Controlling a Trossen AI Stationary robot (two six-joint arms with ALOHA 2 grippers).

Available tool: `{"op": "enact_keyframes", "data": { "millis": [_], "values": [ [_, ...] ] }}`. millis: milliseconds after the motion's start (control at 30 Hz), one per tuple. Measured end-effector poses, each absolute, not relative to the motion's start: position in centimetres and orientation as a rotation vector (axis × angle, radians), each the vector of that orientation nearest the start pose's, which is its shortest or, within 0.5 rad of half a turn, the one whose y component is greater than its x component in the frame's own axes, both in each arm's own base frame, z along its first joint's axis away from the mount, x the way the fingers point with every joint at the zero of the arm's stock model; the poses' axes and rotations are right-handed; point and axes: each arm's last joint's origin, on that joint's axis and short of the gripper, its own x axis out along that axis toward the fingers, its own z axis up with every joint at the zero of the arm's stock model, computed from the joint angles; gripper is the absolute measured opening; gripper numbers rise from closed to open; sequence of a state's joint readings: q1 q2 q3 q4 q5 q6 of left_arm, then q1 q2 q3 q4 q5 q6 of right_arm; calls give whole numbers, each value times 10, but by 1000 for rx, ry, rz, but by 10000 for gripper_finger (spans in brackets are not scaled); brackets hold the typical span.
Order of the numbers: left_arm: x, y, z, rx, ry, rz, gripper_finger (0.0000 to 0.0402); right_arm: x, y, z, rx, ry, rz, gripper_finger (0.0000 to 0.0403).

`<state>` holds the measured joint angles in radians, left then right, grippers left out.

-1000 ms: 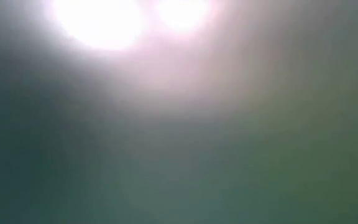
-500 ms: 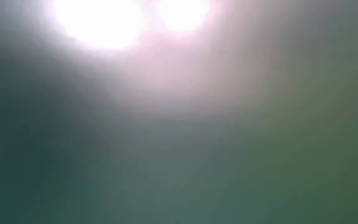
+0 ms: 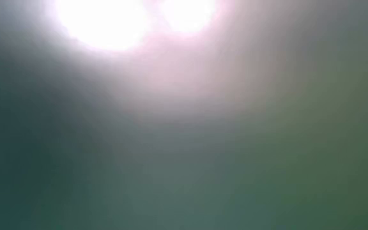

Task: Pick & Place Food Item
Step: Put the red seasoning can into the green bin

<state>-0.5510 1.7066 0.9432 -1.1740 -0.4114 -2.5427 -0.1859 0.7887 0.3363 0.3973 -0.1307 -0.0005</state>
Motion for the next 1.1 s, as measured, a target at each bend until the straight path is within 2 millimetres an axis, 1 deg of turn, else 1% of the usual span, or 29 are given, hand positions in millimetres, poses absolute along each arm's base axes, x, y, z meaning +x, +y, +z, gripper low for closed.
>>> {"op": "enact_keyframes", "data": {
  "millis": [367,600,733,1100],
  "values": [
    [211,-116,151,-1044,600,1656,338,174,-29,232,8,54,-55,221],
    [210,-116,151,-1099,608,1709,338,174,-29,232,8,54,-55,221],
    [210,-115,150,-1089,600,1717,338,174,-29,232,8,54,-55,221],
    [198,-106,129,-1077,566,1696,339,174,-29,232,8,54,-56,221]
  ]
}}
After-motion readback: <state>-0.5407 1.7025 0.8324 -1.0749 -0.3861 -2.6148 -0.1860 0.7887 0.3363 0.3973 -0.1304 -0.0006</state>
